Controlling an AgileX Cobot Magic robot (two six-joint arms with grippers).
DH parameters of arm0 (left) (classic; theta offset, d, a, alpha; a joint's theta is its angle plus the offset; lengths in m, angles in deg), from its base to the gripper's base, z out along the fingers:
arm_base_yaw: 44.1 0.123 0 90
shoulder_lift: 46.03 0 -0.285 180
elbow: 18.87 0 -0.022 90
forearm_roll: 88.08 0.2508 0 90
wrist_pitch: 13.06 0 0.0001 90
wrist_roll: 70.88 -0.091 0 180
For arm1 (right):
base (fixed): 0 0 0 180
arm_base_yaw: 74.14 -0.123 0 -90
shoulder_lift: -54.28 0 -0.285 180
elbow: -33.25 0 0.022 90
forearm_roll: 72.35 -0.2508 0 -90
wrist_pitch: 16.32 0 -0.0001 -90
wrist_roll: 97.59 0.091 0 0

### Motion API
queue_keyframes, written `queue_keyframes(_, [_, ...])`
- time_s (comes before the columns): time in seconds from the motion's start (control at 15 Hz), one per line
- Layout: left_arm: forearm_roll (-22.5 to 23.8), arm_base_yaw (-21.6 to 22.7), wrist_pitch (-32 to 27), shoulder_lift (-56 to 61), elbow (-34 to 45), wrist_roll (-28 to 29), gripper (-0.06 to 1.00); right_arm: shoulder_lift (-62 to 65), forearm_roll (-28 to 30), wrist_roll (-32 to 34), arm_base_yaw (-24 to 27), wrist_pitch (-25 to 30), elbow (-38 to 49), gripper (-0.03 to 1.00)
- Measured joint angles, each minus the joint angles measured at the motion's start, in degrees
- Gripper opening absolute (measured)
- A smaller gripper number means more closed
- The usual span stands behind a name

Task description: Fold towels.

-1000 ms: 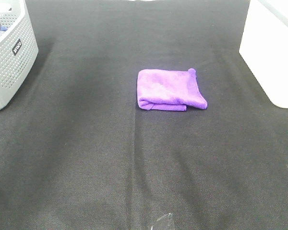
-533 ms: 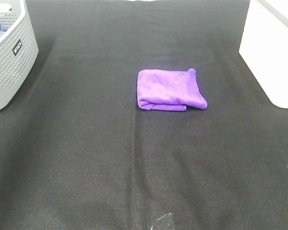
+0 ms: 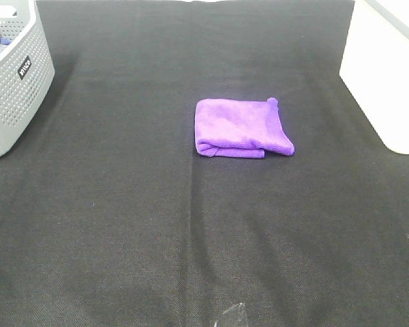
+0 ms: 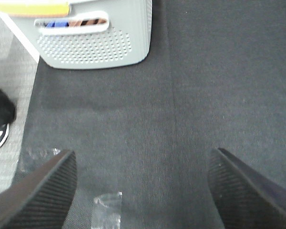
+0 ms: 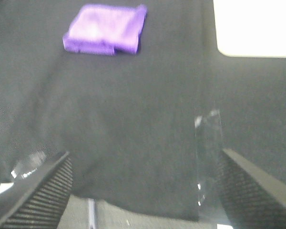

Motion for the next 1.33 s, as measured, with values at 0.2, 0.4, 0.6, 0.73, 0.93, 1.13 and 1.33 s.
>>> queue_keyframes(0.2, [-0.29,0.00,-2.01,12.55,4.76,-0.06,0.71,0.00,0.00,-2.29,0.00,0.00,4.30,0.78])
queue_keyframes(0.4, [-1.95,0.00,-1.09,15.99,8.14,-0.23,0.71,0.00,0.00,-2.98,0.00,-5.39,7.45,0.78])
queue_keyframes(0.6, [-2.12,0.00,-0.69,15.99,8.14,-0.80,0.71,0.00,0.00,-2.98,0.00,-6.30,7.96,0.77])
queue_keyframes(0.73, [-2.18,0.00,-0.69,15.99,8.14,-0.92,0.71,0.00,0.00,-2.98,0.00,-6.42,8.02,0.77])
queue_keyframes(0.93, [-2.92,1.72,-0.69,15.99,8.14,-1.26,0.71,0.00,0.00,-2.98,0.00,-6.42,8.02,0.77])
queue_keyframes(1.13, [-3.67,6.36,-0.69,15.99,8.14,-1.26,0.71,0.00,0.00,-2.98,0.00,-6.42,8.08,0.77])
queue_keyframes(1.33, [-3.67,6.36,-0.63,16.04,8.14,-1.26,0.71,0.00,0.00,-2.98,0.00,-6.42,8.08,0.77])
